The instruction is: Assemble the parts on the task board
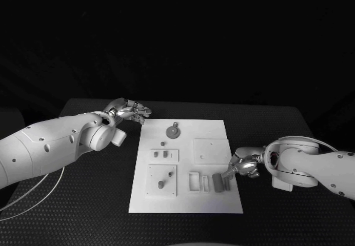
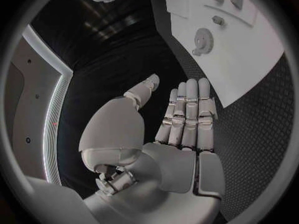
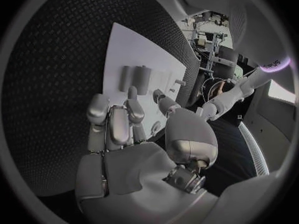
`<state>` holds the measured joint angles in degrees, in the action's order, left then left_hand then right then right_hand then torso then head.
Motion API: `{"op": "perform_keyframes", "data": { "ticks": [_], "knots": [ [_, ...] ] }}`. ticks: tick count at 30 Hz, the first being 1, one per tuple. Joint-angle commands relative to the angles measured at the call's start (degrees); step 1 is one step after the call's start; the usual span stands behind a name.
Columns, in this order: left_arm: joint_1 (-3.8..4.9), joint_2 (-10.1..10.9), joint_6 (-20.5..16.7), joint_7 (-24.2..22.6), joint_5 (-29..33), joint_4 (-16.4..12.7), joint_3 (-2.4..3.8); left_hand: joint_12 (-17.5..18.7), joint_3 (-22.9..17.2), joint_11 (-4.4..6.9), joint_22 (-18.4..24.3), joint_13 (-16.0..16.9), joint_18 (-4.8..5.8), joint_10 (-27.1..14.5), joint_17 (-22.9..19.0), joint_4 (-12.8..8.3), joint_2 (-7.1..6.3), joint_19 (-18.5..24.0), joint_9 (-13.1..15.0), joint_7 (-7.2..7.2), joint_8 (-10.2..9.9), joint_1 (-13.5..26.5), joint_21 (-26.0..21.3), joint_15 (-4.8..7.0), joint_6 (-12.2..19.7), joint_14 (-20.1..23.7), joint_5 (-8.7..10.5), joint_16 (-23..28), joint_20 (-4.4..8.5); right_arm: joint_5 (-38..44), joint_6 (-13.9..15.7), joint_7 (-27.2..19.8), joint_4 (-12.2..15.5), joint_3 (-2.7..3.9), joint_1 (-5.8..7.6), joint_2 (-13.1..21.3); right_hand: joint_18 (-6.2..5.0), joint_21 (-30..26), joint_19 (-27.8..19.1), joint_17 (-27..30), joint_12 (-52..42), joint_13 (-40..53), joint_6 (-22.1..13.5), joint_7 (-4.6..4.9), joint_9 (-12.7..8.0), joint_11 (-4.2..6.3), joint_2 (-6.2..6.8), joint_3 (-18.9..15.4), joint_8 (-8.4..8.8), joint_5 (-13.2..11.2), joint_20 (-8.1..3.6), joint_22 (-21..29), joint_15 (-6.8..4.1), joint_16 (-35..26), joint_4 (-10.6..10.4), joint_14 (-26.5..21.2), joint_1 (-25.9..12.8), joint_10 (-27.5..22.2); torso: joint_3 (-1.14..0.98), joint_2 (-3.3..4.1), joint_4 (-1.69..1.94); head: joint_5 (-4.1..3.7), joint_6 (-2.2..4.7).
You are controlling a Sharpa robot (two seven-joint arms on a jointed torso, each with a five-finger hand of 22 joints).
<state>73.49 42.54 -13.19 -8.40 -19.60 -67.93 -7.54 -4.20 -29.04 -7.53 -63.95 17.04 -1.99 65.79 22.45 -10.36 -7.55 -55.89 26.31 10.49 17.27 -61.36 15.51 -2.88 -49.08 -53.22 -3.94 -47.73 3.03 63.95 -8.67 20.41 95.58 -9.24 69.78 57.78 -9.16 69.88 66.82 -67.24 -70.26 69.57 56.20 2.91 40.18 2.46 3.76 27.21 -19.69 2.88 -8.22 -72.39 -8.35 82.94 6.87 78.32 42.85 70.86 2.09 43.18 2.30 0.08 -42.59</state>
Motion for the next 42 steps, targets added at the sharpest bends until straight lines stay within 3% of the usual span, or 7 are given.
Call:
{"op": "perform_keyframes", "data": {
  "ticks": [1, 11, 15, 20, 24, 31, 42],
  "knots": [
    [0.16, -0.08, 0.41, -0.53, 0.28, -0.09, 0.03, 0.12, -0.02, 0.10, -0.09, 0.03, -1.20, -0.44, 0.09, 0.30, -0.06, -0.06, -0.06, 0.00, 0.28, 0.65, -0.34, -0.28, 0.33, -0.02, 0.35, 0.20, -0.49, 1.80, -1.09, 2.16, 0.12, -0.21, -0.05, -0.24, -5.84, -0.14, 0.29, 0.11, 0.02, -0.08, 1.39, 1.02, -0.12, 0.02, 0.38, 0.02, 0.30, -0.15, -0.11, 0.09, -0.25, 0.19, 0.14, -0.13, -0.69, 0.38, 0.05, 0.00, -0.04, -0.07, -0.11],
    [0.16, -0.04, 0.51, -0.49, 0.28, -0.13, 0.03, 0.13, 0.01, 0.10, -0.10, 0.03, -1.20, -0.46, 0.12, 0.40, -0.08, -0.05, -0.07, 0.00, 0.29, 0.74, -0.36, -0.28, 0.35, -0.01, 0.35, 0.23, -0.49, 1.06, -0.56, 2.58, -0.10, -0.89, -0.42, -1.45, -5.84, -0.47, 0.29, 0.51, 0.58, -0.54, 1.23, 1.20, -0.75, -0.14, 1.55, 0.02, 1.26, -0.15, 0.05, 0.30, -0.11, 0.09, 0.16, -0.27, -1.75, 0.39, 0.02, 0.05, 0.05, -0.13, -0.19],
    [0.16, 0.12, 0.49, -0.45, 0.30, -0.27, 0.03, 0.13, 0.01, 0.10, -0.10, 0.03, -1.20, -0.47, 0.13, 0.41, -0.08, -0.05, -0.07, 0.00, 0.28, 0.74, -0.37, -0.28, 0.36, -0.01, 0.35, 0.24, -0.49, 0.69, -0.44, 2.28, -0.22, -0.98, -0.74, -1.95, -5.84, -0.53, 0.28, 0.60, 0.68, -0.62, 1.22, 1.24, -0.87, -0.18, 1.58, 0.16, 1.43, -0.15, 0.07, 0.34, -0.07, 0.07, 0.13, -0.31, -1.86, 0.36, 0.16, 0.00, 0.01, -0.18, -0.32],
    [0.16, 0.14, 0.43, -0.44, 0.30, -0.27, 0.03, 0.13, 0.02, 0.10, -0.11, 0.03, -1.21, -0.48, 0.14, 0.43, -0.10, -0.04, -0.08, 0.00, 0.28, 0.75, -0.38, -0.28, 0.37, 0.00, 0.35, 0.25, -0.49, 0.02, -0.34, 2.12, -0.46, -1.15, -1.44, -3.16, -5.83, -0.57, 0.27, 0.72, 1.00, -0.91, 1.18, 1.28, -0.97, -0.22, 1.57, 0.31, 1.59, -0.15, 0.08, 0.37, -0.03, 0.03, 0.20, -0.35, -1.83, 0.13, -0.02, 0.03, -0.02, -0.07, -0.25],
    [0.16, 0.11, 0.54, -0.44, 0.30, -0.33, 0.03, 0.14, 0.02, 0.10, -0.11, 0.03, -1.21, -0.49, 0.16, 0.45, -0.10, -0.03, -0.08, 0.00, 0.28, 0.76, -0.39, -0.28, 0.38, 0.01, 0.35, 0.26, -0.49, -0.05, -0.10, 2.12, -0.57, -1.22, -2.29, -4.15, -5.84, -0.61, 0.26, 0.81, 1.11, -0.99, 1.17, 1.32, -1.06, -0.26, 1.53, 0.44, 1.72, -0.15, 0.09, 0.38, 0.01, 0.00, 0.27, -0.39, -1.82, 0.08, -0.03, 0.05, 0.00, -0.11, -0.25],
    [0.16, 0.21, 0.41, -0.51, 0.30, -0.33, 0.03, 0.14, 0.02, 0.09, -0.12, 0.03, -1.22, -0.50, 0.18, 0.48, -0.10, -0.03, -0.09, 0.00, 0.29, 0.76, -0.41, -0.28, 0.40, 0.02, 0.34, 0.28, -0.48, -0.03, 0.38, 2.20, -1.37, -1.23, -2.65, -5.43, -5.84, -0.65, 0.27, 0.88, 1.23, -1.07, 1.20, 1.37, -1.19, -0.31, 1.24, 0.67, 1.92, -0.15, 0.11, 0.41, 0.07, 0.00, 0.39, -0.39, -1.80, 0.04, -0.07, 0.07, 0.00, 0.02, -0.23],
    [0.16, 0.24, 0.45, -0.45, 0.30, -0.36, 0.03, 0.14, 0.02, 0.09, -0.13, 0.03, -1.22, -0.51, 0.21, 0.53, -0.09, -0.02, -0.10, 0.00, 0.29, 0.77, -0.43, -0.29, 0.42, 0.03, 0.34, 0.31, -0.49, 2.55, 4.22, 2.89, -2.50, -1.32, -4.26, -7.46, -5.84, -0.72, 0.24, 1.39, 1.85, -1.56, 1.16, 1.50, -1.44, -0.43, 1.15, 0.81, 2.35, -0.16, 0.15, 0.44, 0.17, -0.14, 1.04, -0.62, -1.76, -0.50, -0.08, 0.06, -0.03, 0.11, -0.36]
  ]
}}
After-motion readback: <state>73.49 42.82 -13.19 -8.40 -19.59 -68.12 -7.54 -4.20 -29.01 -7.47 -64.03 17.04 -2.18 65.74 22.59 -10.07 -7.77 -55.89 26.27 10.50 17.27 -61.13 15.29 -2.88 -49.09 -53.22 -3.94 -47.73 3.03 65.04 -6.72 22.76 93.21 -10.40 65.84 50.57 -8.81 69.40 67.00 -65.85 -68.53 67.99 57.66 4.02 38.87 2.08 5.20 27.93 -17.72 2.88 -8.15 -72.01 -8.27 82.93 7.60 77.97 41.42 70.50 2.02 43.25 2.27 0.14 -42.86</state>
